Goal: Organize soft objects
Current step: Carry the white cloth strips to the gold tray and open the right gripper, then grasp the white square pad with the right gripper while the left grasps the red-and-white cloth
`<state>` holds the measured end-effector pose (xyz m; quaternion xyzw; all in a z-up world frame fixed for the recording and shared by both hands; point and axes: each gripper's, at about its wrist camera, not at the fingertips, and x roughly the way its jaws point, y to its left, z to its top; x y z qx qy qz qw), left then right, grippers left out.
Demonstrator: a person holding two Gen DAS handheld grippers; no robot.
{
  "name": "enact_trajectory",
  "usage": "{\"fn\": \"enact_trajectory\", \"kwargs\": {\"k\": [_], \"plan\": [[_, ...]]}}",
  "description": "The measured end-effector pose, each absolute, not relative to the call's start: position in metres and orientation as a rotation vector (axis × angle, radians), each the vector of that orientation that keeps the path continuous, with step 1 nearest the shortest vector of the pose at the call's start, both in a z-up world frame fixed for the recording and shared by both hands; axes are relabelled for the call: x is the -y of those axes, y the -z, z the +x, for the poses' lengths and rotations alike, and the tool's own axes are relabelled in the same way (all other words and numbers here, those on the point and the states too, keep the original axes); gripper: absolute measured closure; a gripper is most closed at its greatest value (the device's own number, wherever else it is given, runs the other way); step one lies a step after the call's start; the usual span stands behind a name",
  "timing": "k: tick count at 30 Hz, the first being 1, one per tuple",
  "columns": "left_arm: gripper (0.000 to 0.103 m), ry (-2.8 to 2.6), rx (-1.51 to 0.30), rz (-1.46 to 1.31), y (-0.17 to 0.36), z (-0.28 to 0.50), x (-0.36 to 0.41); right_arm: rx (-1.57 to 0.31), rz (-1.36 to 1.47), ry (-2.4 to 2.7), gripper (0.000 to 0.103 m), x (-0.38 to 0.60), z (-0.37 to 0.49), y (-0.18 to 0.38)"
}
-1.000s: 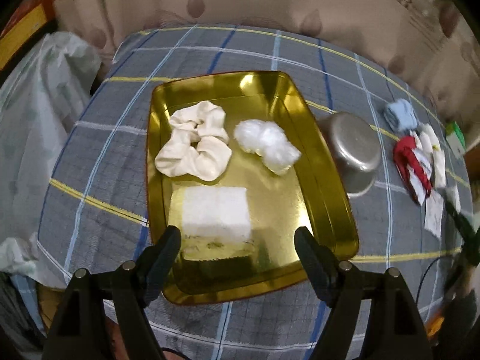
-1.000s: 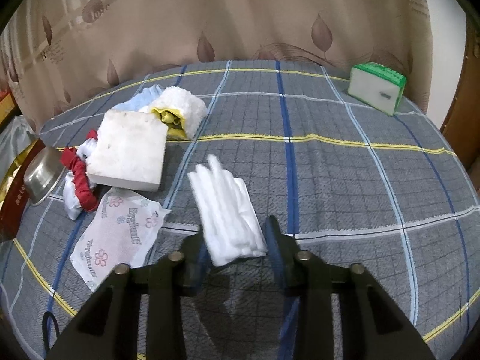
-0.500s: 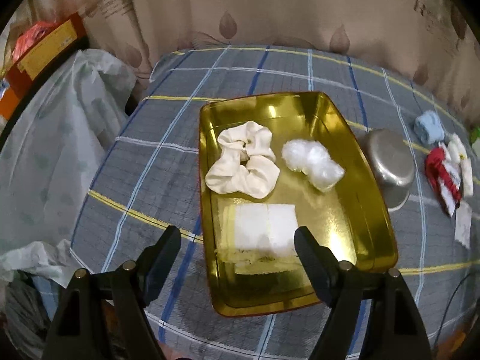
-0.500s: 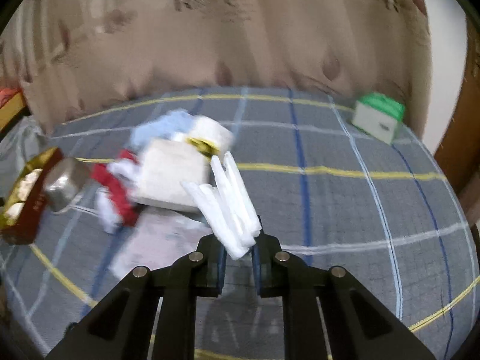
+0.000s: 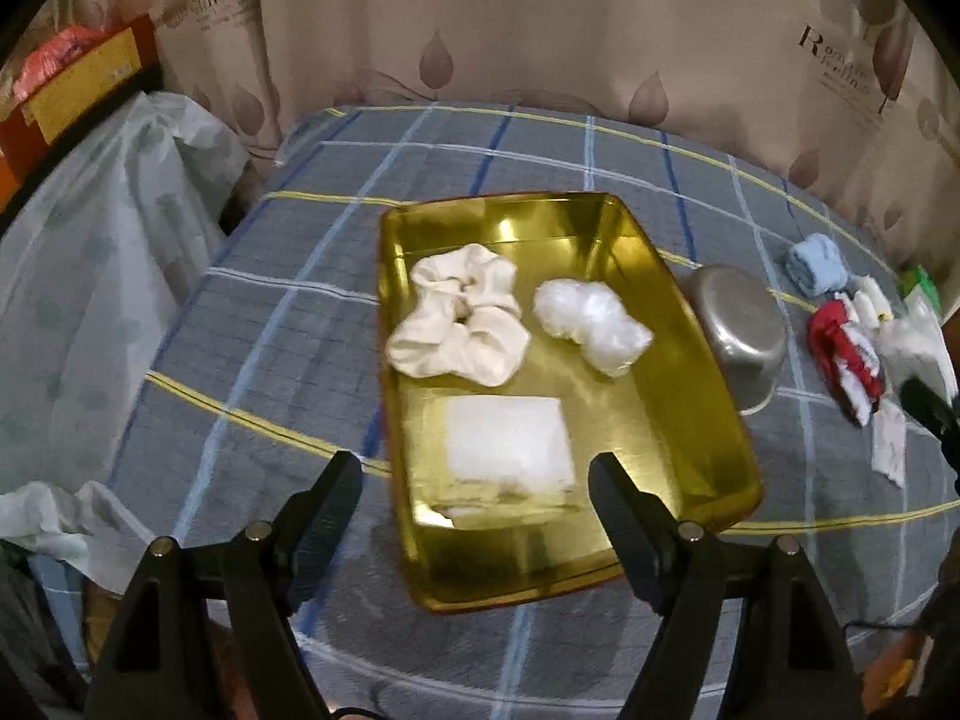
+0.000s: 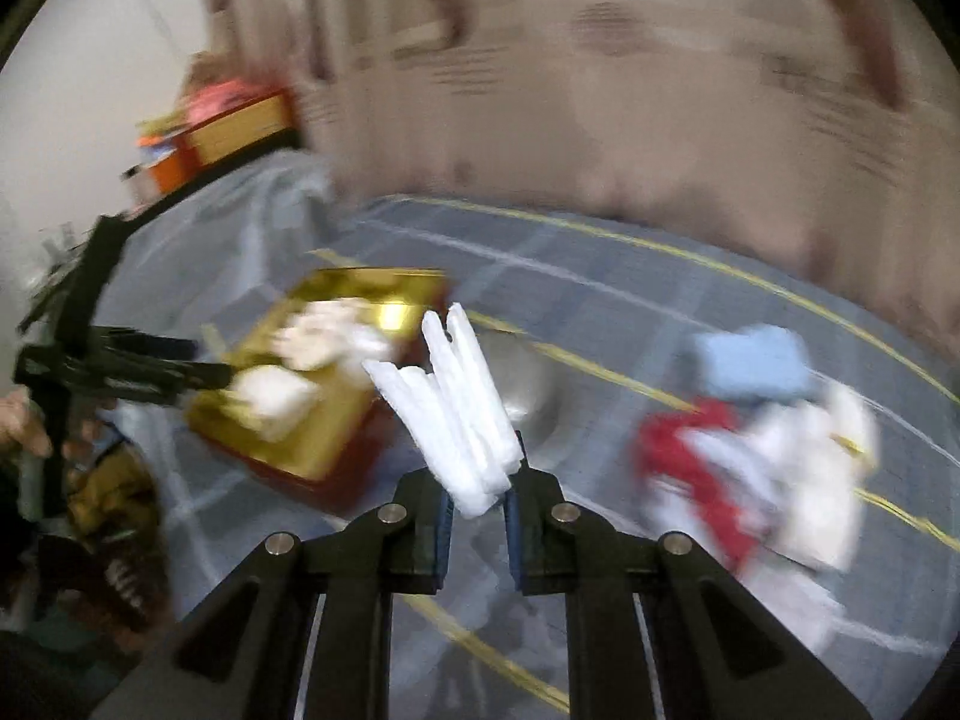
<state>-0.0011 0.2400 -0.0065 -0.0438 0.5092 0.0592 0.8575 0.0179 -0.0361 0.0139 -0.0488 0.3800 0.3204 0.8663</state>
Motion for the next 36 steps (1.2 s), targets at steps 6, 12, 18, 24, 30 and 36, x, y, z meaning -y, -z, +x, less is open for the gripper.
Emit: {"fn": "enact_trajectory", "kwargs": {"k": [6, 12, 18, 24, 30, 36], "plan": [[0.023, -0.238, -1.015, -0.092, -0.002, -0.011, -0.257, -0.845, -0.168, -0.790, 0.089, -0.050, 0.028, -0.003], [0.023, -0.347, -0.985, -0.141, -0.001, -0.017, -0.284, -0.920, -0.252, -0.808, 0.089, -0.109, 0.042, 0.020], [0.023, -0.366, -0.984, -0.158, 0.001, -0.023, -0.298, -0.990, -0.303, -0.771, 0.089, -0.144, 0.064, 0.043], [0.023, -0.377, -0.992, -0.179, 0.004, -0.027, -0.305, -1.001, -0.333, -0.737, 0.087, -0.166, 0.075, 0.056], [0.023, -0.376, -0.999, -0.196, 0.006, -0.027, -0.306, -0.955, -0.313, -0.734, 0.044, -0.158, 0.058, 0.043], [0.023, -0.362, -1.006, -0.236, 0.007, -0.028, -0.306, -0.848, -0.274, -0.726, 0.039, -0.099, 0.025, 0.000]]}}
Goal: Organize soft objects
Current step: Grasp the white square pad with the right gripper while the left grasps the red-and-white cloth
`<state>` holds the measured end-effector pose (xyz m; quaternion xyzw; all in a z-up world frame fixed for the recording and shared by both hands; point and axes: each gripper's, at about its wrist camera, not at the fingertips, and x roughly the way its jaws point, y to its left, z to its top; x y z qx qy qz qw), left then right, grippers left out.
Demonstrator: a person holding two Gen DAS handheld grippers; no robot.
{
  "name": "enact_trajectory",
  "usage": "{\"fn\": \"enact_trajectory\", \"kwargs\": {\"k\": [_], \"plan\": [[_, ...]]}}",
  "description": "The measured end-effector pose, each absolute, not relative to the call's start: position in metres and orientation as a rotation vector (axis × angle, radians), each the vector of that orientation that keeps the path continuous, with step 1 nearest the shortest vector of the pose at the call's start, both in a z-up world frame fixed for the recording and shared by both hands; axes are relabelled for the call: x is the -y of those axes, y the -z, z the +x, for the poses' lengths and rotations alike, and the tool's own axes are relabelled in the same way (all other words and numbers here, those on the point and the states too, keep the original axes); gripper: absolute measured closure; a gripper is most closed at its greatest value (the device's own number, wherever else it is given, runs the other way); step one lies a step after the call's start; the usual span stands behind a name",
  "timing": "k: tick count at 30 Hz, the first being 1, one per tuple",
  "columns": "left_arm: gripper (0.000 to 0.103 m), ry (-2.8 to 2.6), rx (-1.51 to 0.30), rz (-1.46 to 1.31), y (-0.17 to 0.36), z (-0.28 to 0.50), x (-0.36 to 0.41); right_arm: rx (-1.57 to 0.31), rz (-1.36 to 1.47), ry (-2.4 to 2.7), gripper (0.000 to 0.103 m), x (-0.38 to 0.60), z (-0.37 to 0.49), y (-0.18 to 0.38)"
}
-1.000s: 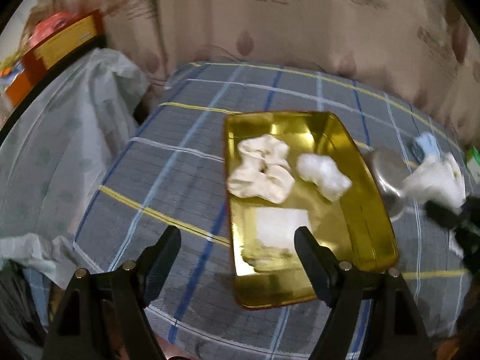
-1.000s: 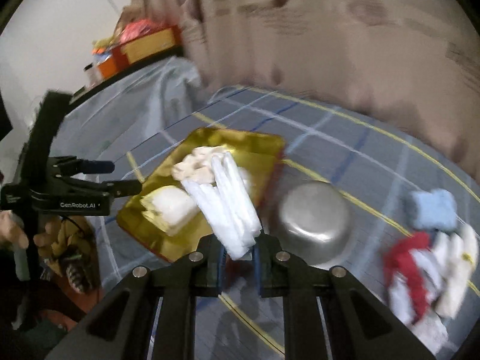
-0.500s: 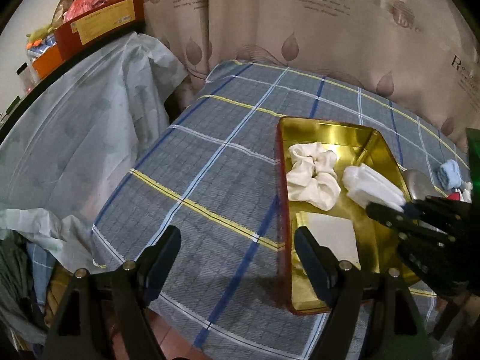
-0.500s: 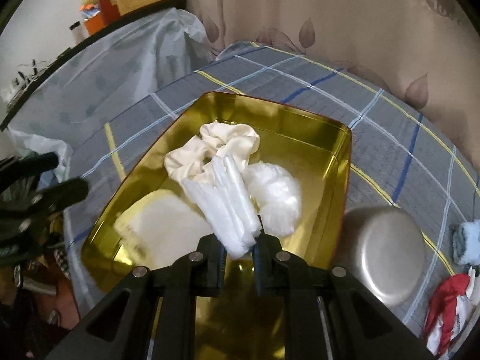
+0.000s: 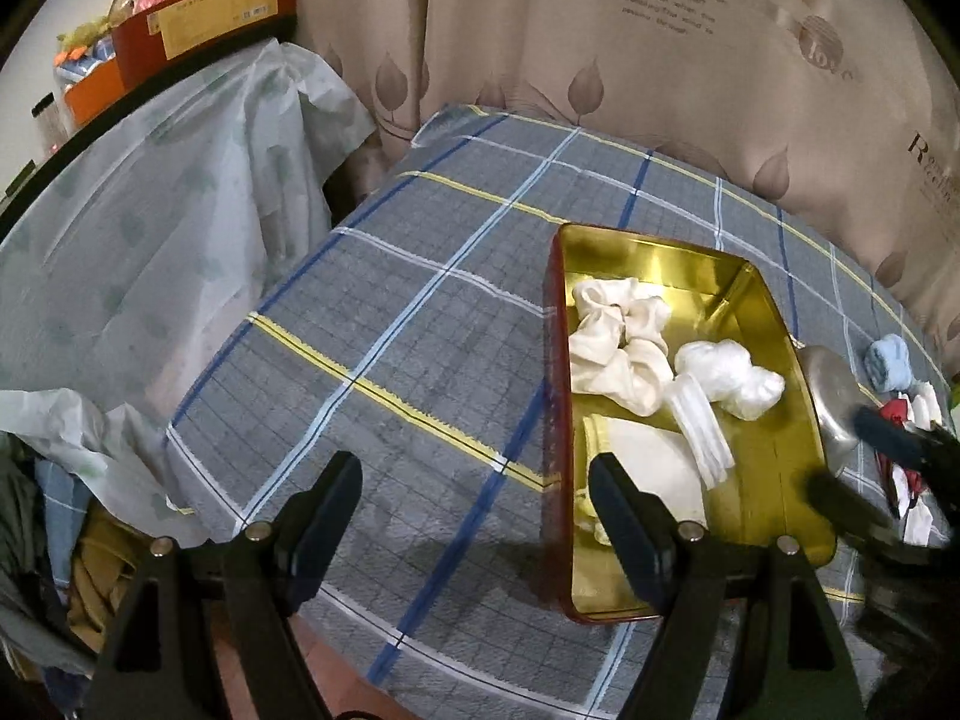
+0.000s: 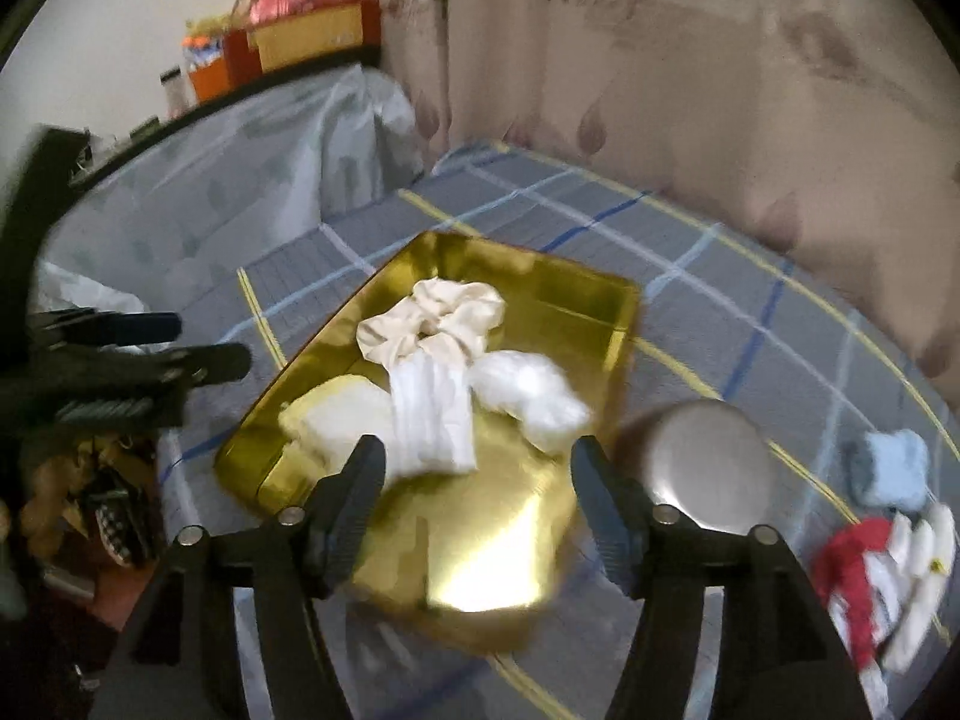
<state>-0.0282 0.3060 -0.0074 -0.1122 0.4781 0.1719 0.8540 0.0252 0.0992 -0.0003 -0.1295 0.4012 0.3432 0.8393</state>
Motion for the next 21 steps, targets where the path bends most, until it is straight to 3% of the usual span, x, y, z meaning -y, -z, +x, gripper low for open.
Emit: {"fn": "enact_trajectory", "kwargs": {"k": [8, 16, 18, 21], "plan": [[0.023, -0.343, -1.002, -0.182, 0.004, -0.024, -0.286, -0.835, -0.152, -0.452, 0.033, 0.041, 0.034, -0.022], [0.023, -0.285, -1.033, -0.093, -0.001, -0.012, -0.249, -0.898, 0.010, -0.199, 0.029, 0.172, 0.068, -0.002], [0.023, -0.264, -1.032, -0.074, -0.004, -0.007, -0.238, -0.923, 0.040, -0.159, 0.017, 0.191, 0.075, 0.007], [0.023, -0.232, -1.037, -0.040, -0.006, 0.002, -0.217, -0.933, 0.072, -0.147, 0.017, 0.209, 0.081, 0.019]]}}
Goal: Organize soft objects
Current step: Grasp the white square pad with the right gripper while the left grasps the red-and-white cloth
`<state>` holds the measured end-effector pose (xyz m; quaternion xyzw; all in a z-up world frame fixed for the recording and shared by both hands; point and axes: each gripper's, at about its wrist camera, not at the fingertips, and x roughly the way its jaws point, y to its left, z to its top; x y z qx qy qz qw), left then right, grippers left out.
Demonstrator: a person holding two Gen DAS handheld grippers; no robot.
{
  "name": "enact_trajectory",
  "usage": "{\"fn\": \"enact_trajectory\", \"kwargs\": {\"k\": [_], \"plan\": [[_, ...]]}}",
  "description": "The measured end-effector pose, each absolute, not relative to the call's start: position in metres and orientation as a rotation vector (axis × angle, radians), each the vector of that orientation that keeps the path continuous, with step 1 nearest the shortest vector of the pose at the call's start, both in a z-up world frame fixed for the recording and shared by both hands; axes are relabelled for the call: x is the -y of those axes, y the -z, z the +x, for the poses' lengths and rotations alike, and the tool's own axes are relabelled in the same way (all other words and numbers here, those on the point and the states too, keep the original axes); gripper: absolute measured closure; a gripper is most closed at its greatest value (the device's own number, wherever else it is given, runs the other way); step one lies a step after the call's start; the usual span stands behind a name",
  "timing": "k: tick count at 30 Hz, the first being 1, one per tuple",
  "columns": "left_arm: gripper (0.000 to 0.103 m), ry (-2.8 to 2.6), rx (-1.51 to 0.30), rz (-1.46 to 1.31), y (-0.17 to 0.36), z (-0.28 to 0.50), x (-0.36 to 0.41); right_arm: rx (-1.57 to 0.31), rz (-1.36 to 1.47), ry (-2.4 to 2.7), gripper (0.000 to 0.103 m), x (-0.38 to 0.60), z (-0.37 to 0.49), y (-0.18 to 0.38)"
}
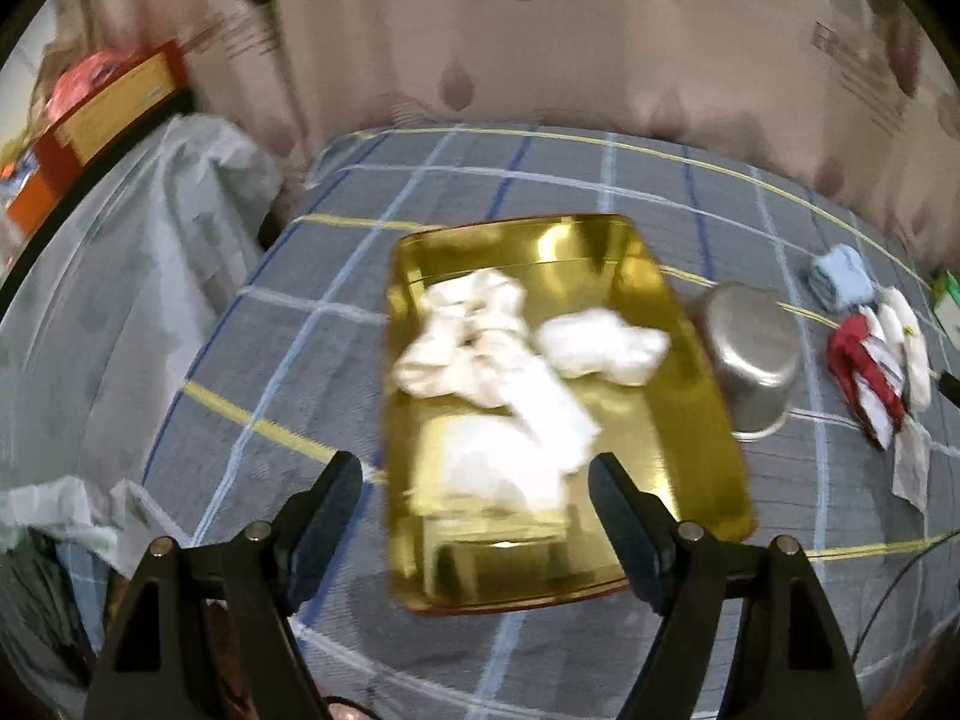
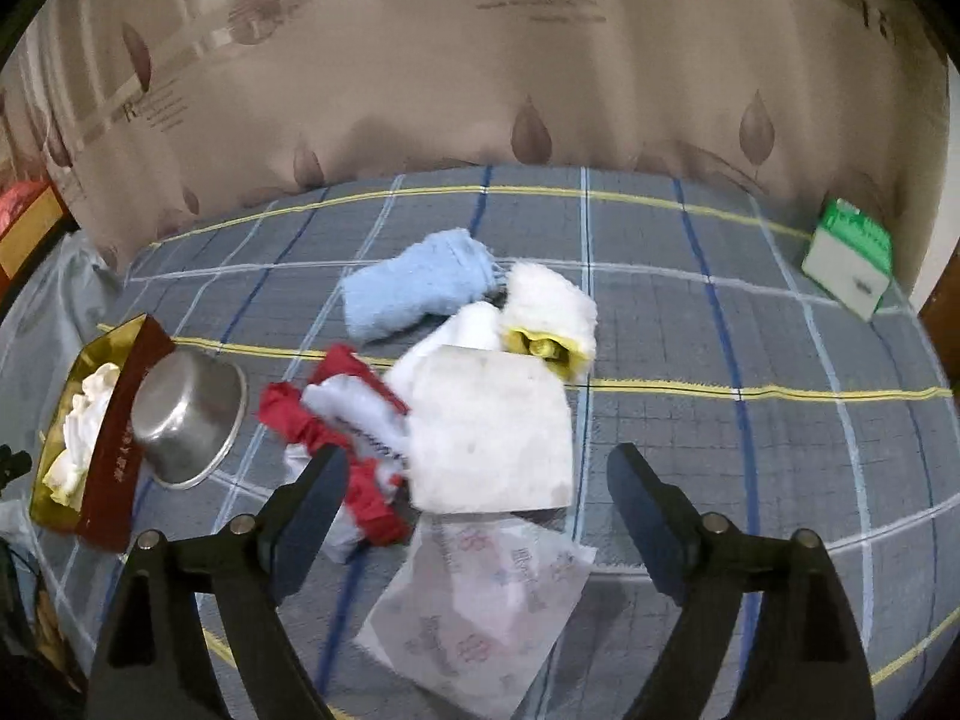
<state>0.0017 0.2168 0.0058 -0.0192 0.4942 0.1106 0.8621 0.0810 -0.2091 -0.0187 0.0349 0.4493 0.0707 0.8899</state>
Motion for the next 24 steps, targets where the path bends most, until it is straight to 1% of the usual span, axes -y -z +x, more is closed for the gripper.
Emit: {"fn": "enact_trajectory", "kwargs": {"k": [8, 13, 14, 15, 18, 24], "plan": [[0.023, -0.093, -1.056, 0.019, -0.009, 0.025, -0.152, -0.989, 0.100, -0.175, 0.017, 0.216, 0.107, 0.053], [0.023, -0.022, -1.062, 0.066, -0.007, 0.036, -0.113, -0.994, 0.131, -0.218, 0.017, 0.216, 0.112, 0.062], [0.023, -0.014, -1.066, 0.076, -0.006, 0.039, -0.106, -0.989, 0.120, -0.225, 0.021, 0.215, 0.112, 0.063], [0.023, -0.010, -1.069, 0.085, -0.005, 0.041, -0.100, -0.985, 0.109, -0.233, 0.031, 0.215, 0.113, 0.064], [0.023, 0.011, -1.077, 0.118, -0.001, 0.049, -0.079, -0.968, 0.082, -0.244, 0.033, 0.212, 0.110, 0.063], [0.023, 0.128, -1.101, 0.098, 0.004, 0.061, -0.037, -0.850, 0.057, -0.182, 0.033, 0.229, 0.088, 0.038]]}}
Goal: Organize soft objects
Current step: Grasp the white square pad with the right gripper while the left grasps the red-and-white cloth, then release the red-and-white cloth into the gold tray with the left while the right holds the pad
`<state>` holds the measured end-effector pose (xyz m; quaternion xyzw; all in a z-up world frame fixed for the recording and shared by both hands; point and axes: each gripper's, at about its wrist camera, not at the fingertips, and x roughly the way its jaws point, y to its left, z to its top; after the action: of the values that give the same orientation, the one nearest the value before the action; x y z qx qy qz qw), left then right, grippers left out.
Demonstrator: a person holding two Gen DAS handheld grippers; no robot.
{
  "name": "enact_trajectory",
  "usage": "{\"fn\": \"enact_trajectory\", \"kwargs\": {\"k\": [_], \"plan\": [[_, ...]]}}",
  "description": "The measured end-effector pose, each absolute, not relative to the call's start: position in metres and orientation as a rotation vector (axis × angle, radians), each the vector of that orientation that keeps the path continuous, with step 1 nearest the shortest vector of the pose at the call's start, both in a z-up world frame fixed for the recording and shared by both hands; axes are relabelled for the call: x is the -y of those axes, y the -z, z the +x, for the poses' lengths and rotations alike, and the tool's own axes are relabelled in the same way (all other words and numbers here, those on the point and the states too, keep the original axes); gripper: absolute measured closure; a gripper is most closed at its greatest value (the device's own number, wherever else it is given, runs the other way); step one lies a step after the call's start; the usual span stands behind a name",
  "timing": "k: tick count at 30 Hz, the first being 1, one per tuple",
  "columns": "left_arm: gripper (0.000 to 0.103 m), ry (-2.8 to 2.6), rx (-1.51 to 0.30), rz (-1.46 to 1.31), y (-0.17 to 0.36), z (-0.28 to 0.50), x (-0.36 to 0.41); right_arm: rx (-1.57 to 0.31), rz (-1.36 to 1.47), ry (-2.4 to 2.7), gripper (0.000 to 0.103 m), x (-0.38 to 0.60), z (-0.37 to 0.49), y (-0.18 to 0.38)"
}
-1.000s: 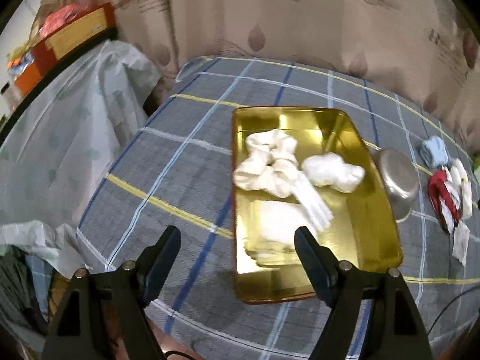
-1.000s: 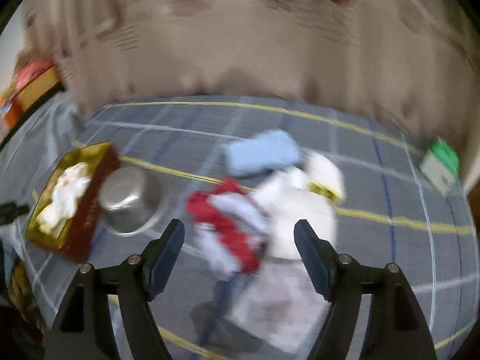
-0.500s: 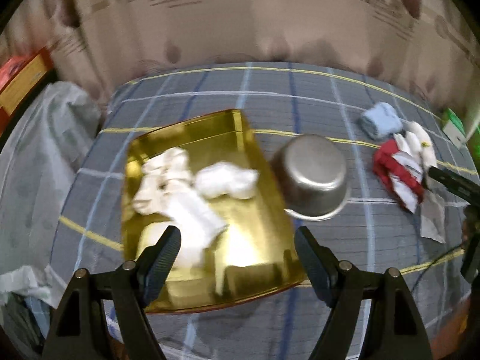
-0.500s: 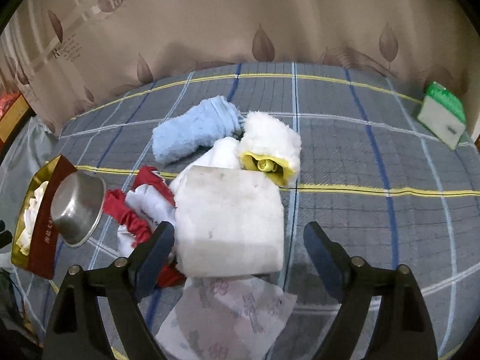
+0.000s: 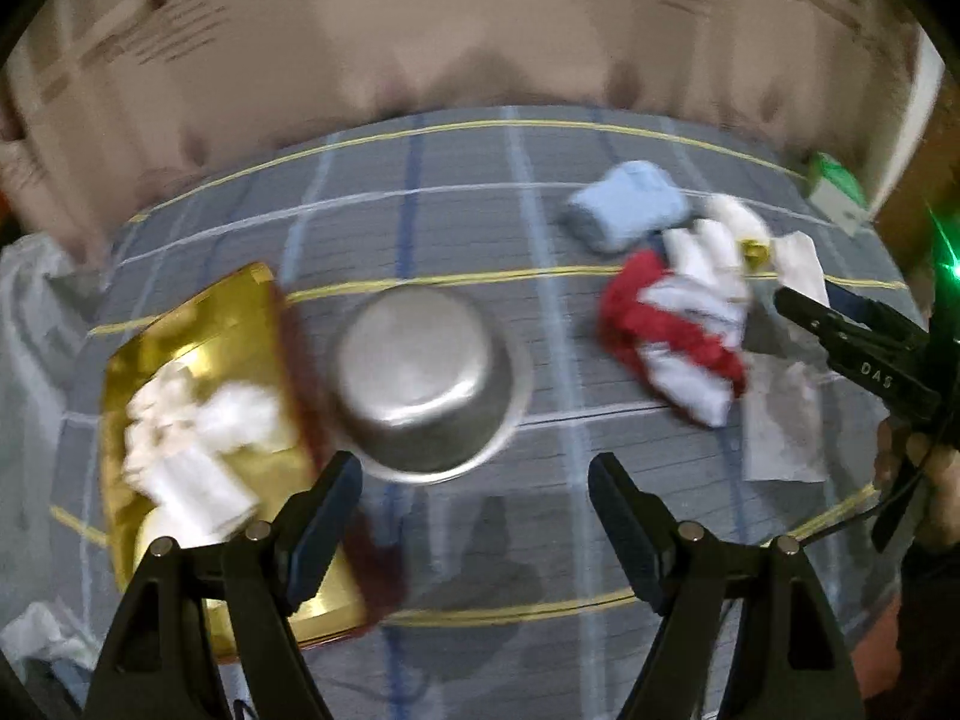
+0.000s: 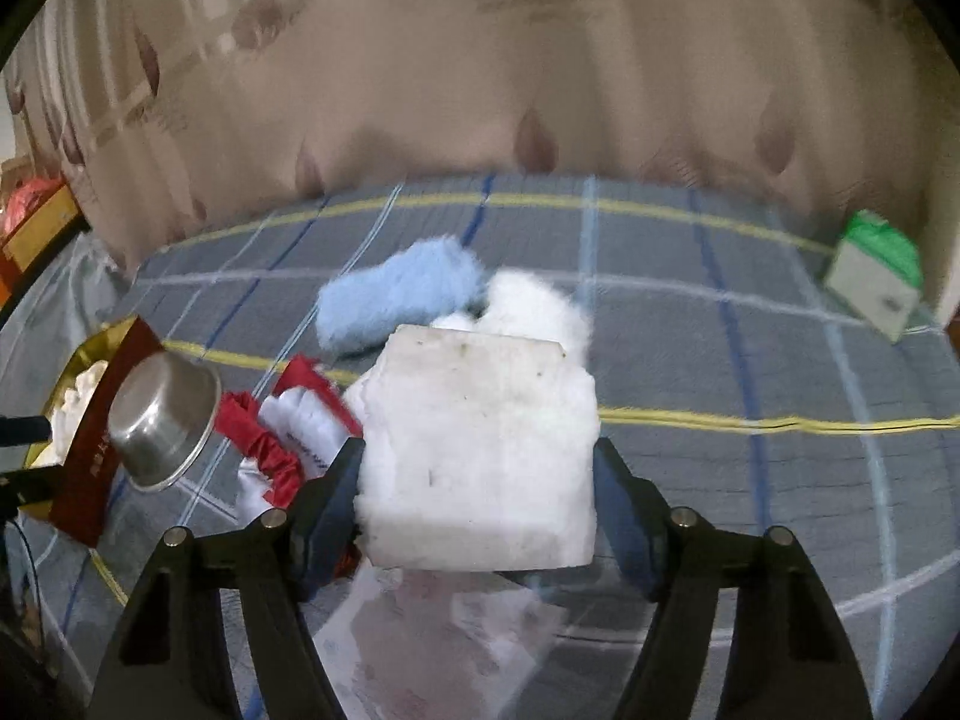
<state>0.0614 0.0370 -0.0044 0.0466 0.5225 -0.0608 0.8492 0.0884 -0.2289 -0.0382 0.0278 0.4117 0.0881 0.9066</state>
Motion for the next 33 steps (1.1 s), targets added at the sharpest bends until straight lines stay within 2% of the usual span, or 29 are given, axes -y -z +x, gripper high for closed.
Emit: {"fn": "enact_trajectory", "kwargs": {"k": [16, 24, 33], "plan": [[0.023, 0.387, -1.146, 0.145, 0.032, 0.098, 0.099, -0.887, 0.136, -0.040, 0.033, 0.294, 0.044, 0.059], [0.023, 0.316, -1.161, 0.165, 0.061, 0.123, 0.122, -0.888, 0.117, -0.058, 0.033, 0.287, 0.044, 0.074], [0.023, 0.261, -1.176, 0.142, 0.091, 0.136, 0.108, -0.929, 0.099, -0.073, 0.032, 0.279, 0.048, 0.083]]}}
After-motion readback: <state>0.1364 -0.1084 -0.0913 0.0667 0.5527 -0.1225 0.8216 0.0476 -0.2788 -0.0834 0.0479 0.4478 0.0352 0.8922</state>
